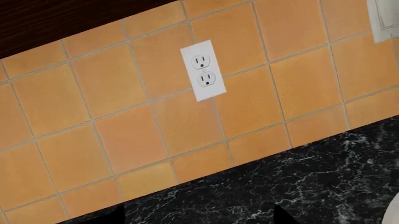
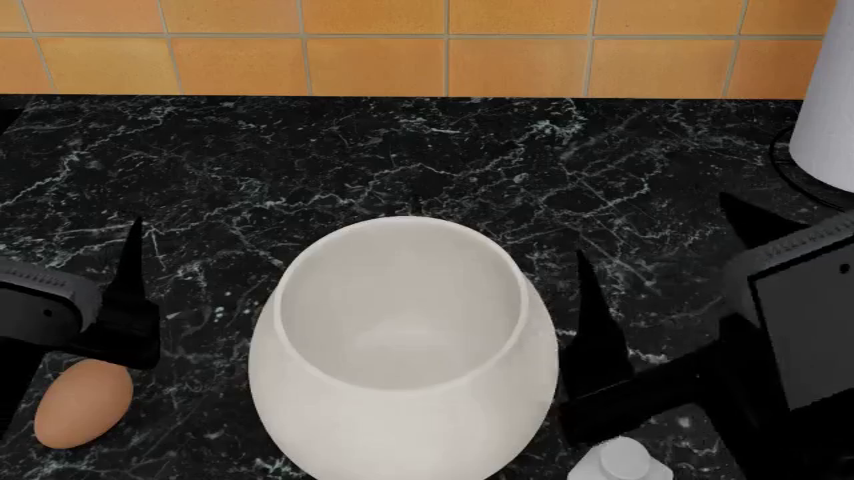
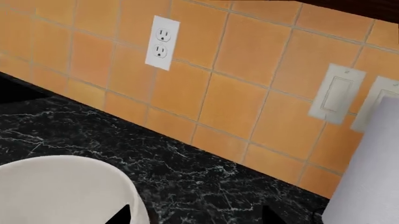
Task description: Place the eggs and milk next to the bowl.
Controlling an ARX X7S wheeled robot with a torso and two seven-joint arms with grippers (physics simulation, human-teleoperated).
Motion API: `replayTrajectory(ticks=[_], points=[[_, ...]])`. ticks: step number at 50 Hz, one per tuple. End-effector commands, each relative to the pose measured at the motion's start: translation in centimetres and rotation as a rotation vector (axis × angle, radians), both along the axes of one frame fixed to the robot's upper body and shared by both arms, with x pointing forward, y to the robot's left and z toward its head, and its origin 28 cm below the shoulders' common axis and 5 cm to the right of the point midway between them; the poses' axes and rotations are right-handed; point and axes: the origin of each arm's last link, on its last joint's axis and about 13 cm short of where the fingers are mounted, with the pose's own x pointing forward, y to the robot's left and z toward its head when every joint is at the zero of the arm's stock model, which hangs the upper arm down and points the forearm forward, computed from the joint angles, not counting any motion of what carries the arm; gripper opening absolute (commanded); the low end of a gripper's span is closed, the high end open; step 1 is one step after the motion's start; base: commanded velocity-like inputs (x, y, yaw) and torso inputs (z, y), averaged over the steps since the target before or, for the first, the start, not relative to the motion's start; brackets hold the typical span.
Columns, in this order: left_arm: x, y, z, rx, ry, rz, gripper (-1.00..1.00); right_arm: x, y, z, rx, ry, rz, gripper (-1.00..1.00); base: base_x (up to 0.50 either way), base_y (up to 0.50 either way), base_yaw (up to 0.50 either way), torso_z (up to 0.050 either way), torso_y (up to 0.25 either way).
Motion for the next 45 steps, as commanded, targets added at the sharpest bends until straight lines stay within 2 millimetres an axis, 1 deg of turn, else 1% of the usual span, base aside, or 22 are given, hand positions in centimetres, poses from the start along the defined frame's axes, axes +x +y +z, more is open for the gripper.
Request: replayTrajectory(ticks=[1,2,6,13,18,26,32,45], points=[[0.3,-0.3,0.2,-0.023,0.005,-0.041,1.0,-2.7,-2.1,1.4,-0.032,0.149,0.186,1.0,0.0,0.0,0.0,0.0,0.0],[0.3,-0.3,0.1,-0.023,0.006,-0.041,1.0,-2.9,-2.4,1.4,-0.045,0.157,0.186,1.0,0.0,0.0,0.0,0.0,0.0],[0.4,-0.4,0.1,-0.019,0.007,-0.044,1.0,-3.5,-3.1,1.5,-0.008,0.176,0.223,1.0,0.0,0.0,0.0,0.0,0.0],[0.3,-0.4,0.1,-0.017,0.007,-0.042,1.0,-4.4,-3.4,1.6,-0.019,0.247,0.326,1.0,0.0,0.0,0.0,0.0,0.0],[0.4,-0.4,-0.1,-0.018,0.009,-0.044,1.0,-5.1,-3.9,1.8,-0.024,0.277,0.339,1.0,0.0,0.0,0.0,0.0,0.0],[0.5,-0.4,-0.1,-0.014,0.006,-0.048,1.0,-6.4,-3.9,2.1,-0.087,0.343,0.366,1.0,0.0,0.0,0.0,0.0,0.0],[0.3,-0.4,-0.1,-0.011,0.005,-0.045,1.0,-6.9,-3.8,2.3,-0.115,0.372,0.399,1.0,0.0,0.0,0.0,0.0,0.0],[0.1,-0.4,0.0,-0.008,0.0,-0.047,1.0,-7.2,-3.9,2.5,-0.163,0.423,0.391,1.0,0.0,0.0,0.0,0.0,0.0]])
